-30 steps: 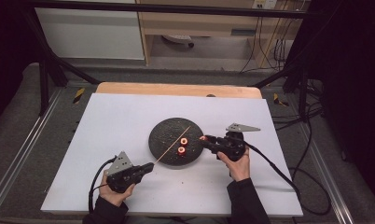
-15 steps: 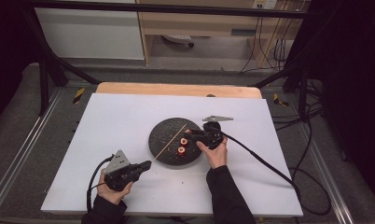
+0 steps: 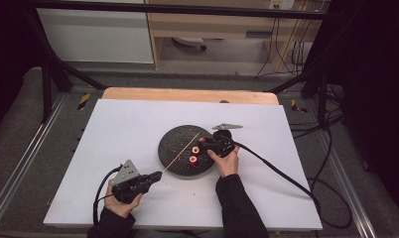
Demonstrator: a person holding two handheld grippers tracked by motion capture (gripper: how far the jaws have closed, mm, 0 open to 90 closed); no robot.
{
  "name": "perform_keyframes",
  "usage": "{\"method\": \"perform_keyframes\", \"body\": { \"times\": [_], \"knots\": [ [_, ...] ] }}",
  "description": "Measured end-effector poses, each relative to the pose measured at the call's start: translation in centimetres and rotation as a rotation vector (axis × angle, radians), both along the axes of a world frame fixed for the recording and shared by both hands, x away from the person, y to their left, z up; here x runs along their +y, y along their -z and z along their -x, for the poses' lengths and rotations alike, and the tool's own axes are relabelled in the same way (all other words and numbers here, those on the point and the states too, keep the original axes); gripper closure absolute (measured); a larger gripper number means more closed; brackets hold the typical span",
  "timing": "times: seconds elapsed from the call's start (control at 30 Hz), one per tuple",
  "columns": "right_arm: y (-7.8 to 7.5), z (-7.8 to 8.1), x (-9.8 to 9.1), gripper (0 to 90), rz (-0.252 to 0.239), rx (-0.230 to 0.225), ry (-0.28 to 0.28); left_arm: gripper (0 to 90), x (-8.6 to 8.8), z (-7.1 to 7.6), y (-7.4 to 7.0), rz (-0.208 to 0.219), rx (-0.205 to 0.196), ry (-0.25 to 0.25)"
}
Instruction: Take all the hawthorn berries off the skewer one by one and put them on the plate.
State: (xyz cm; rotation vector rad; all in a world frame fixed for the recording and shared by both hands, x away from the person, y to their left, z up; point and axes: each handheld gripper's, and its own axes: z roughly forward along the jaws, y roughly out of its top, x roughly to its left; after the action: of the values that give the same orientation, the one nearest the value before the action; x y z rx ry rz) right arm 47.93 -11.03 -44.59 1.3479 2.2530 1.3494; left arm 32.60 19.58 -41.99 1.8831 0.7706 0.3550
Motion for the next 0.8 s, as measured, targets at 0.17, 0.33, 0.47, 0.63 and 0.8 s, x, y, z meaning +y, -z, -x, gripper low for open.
{"method": "perform_keyframes", "body": {
  "times": [0.17,0.33,0.47,0.63,0.8],
  "knots": [
    [-0.1,0.1,-0.1,54.9,0.02,-0.015,-0.005,88.4,0.0,0.0,0.0,0.001,-0.001,-0.002],
    [-1.5,1.1,-0.6,46.3,0.032,-0.042,-0.024,88.3,0.0,0.0,0.0,0.0,0.0,-0.003],
    [-2.3,2.4,-1.6,34.7,0.013,-0.053,-0.037,88.3,0.1,0.0,0.0,-0.002,-0.001,-0.007],
    [-2.7,4.3,-3.3,18.9,-0.013,-0.069,-0.044,88.3,0.0,0.0,0.1,-0.006,0.003,-0.01],
    [-2.4,6.1,-5.0,9.2,-0.022,-0.064,-0.053,88.3,-0.1,-0.1,0.1,-0.007,0.005,-0.009]
  ]
}}
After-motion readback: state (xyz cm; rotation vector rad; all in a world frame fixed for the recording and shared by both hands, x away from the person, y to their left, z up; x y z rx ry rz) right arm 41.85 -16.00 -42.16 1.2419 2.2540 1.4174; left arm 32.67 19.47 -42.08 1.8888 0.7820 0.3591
